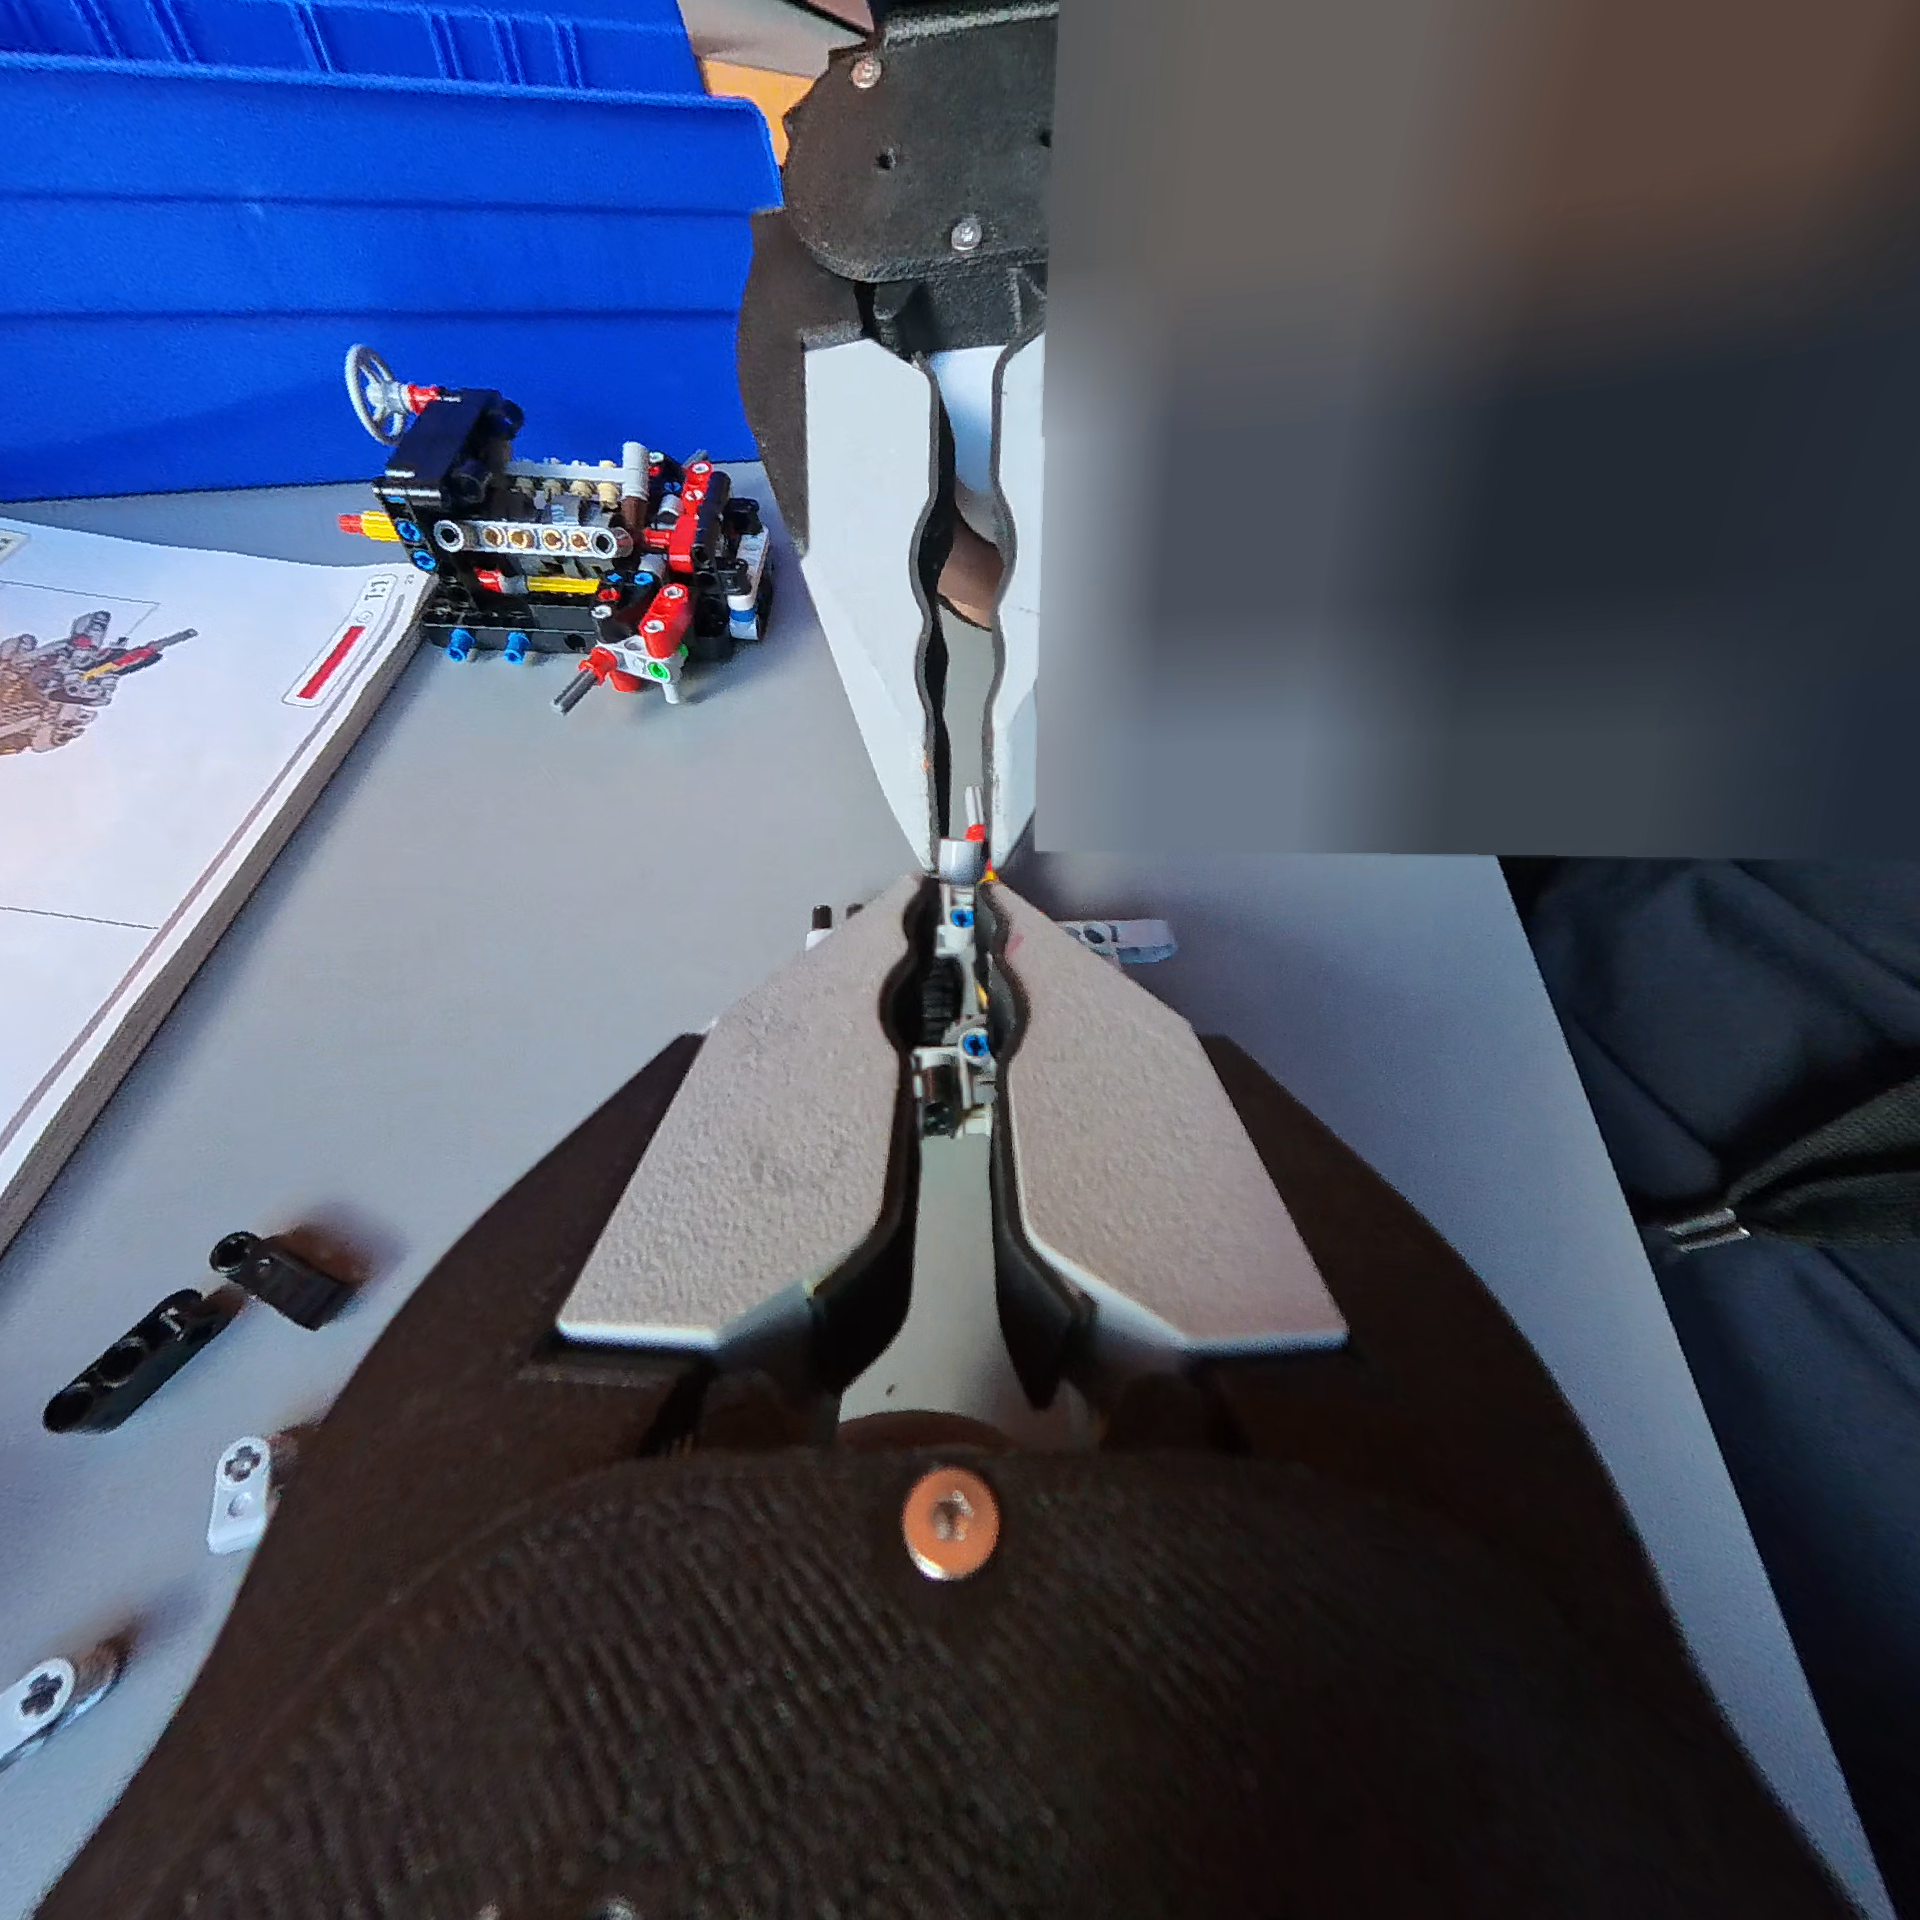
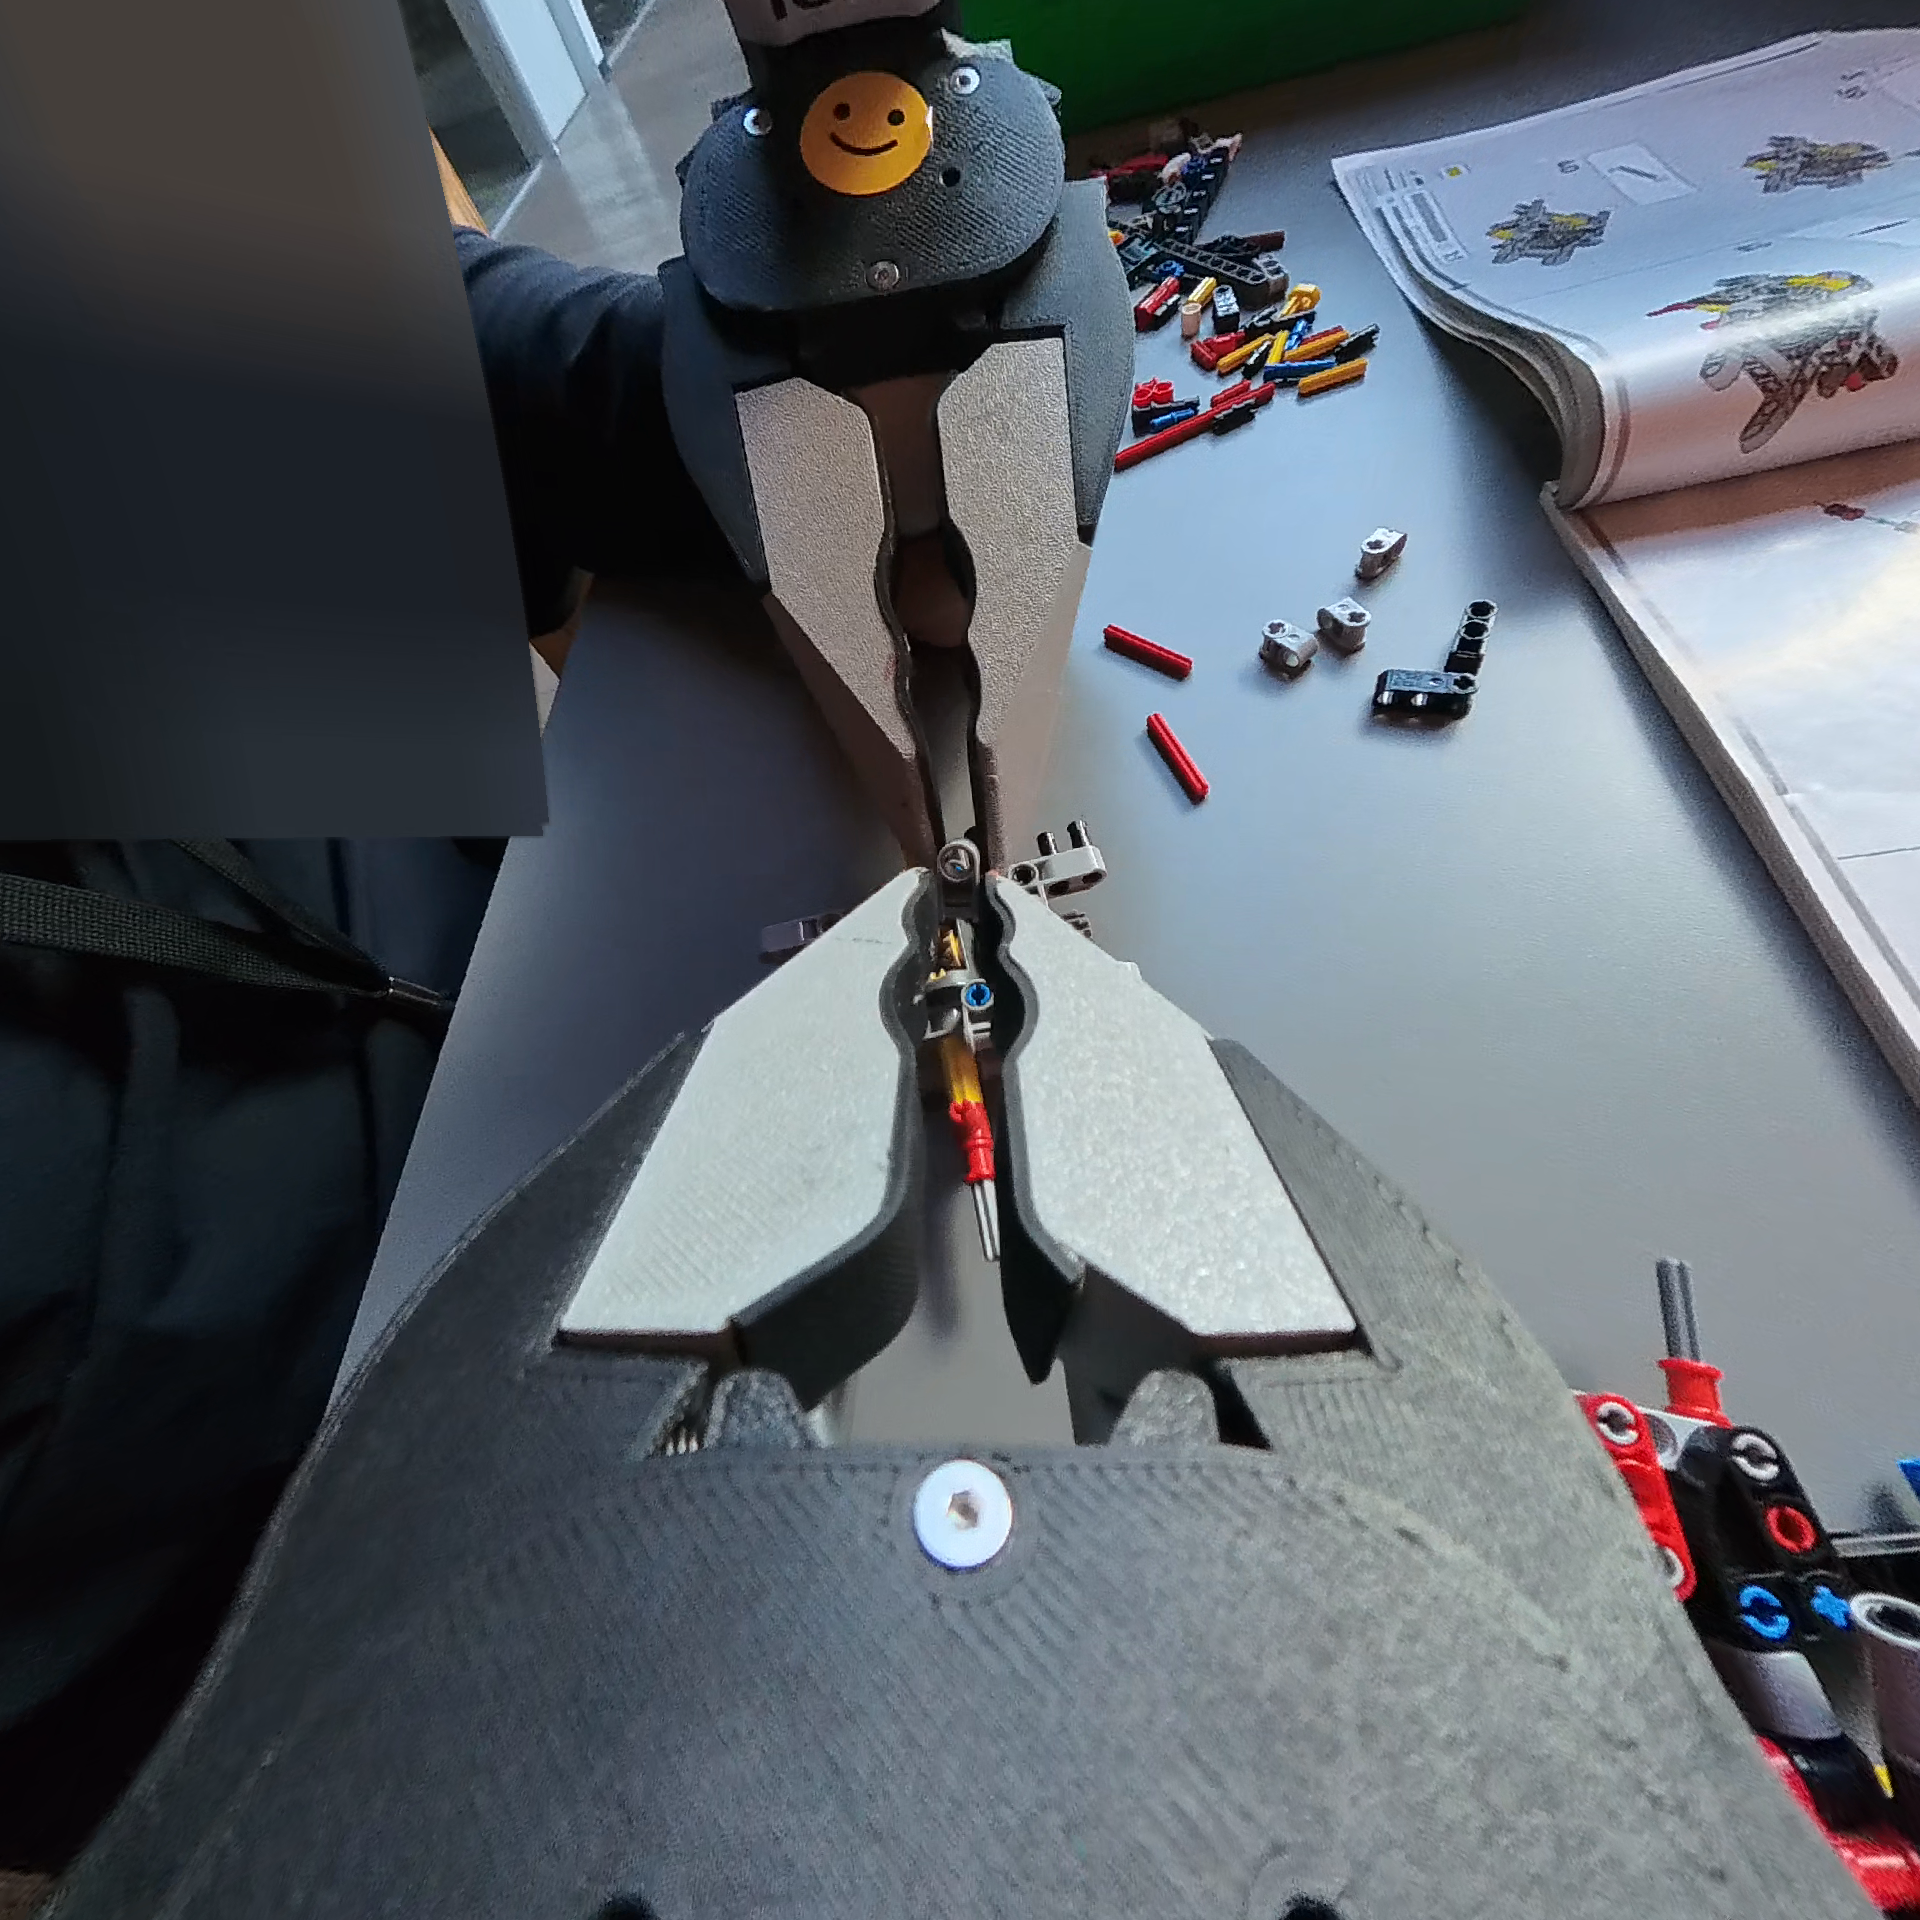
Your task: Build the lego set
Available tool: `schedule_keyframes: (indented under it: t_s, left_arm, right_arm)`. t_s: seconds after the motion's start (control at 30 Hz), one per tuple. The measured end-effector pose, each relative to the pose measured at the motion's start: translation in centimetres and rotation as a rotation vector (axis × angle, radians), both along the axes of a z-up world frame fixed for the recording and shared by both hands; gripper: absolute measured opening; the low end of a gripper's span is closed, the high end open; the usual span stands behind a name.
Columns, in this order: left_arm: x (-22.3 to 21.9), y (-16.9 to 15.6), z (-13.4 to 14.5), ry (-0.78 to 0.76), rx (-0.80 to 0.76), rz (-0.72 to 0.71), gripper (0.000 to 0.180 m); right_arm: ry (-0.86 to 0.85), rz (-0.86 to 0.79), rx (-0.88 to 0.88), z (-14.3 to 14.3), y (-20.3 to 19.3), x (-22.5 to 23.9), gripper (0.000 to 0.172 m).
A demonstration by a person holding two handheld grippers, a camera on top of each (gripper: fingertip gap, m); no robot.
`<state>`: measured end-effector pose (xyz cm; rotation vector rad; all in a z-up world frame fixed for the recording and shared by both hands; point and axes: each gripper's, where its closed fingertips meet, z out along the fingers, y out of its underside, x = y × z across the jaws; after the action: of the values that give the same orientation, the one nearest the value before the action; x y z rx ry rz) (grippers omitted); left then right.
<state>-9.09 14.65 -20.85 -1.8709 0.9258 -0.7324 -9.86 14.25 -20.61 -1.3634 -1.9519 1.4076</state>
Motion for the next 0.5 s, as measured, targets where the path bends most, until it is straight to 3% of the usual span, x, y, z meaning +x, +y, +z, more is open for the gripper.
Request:
schedule_keyframes:
  t_s: [0.5]
  left_arm:
    - [0.09,-0.51,-0.30,0.016,-0.016,-0.022,0.006]
  right_arm:
    - [-0.002,0.013,0.060,-0.30,-0.52,0.08,0.004]
